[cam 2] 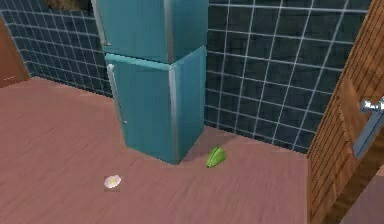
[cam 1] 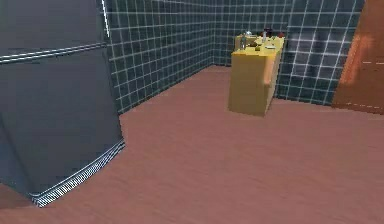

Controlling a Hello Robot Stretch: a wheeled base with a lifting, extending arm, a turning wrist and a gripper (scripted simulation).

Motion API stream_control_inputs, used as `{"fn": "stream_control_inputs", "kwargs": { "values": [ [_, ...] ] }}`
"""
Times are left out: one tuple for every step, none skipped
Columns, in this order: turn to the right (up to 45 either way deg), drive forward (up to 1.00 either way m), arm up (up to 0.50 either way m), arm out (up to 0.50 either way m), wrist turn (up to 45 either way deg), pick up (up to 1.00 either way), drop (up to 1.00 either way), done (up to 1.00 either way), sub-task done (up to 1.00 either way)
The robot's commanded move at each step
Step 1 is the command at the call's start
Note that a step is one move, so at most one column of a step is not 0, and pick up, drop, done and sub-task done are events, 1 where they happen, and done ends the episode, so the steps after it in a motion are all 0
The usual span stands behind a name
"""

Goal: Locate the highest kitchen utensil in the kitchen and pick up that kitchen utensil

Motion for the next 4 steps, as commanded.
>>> {"fn": "stream_control_inputs", "kwargs": {
  "values": [
    [0.0, 1.0, 0.0, 0.0, 0.0, 0.0, 0.0, 0.0, 0.0],
    [0.0, 1.0, 0.0, 0.0, 0.0, 0.0, 0.0, 0.0, 0.0],
    [0.0, 1.0, 0.0, 0.0, 0.0, 0.0, 0.0, 0.0, 0.0],
    [3.0, 0.0, 0.0, 0.0, 0.0, 0.0, 0.0, 0.0, 0.0]
  ]
}}
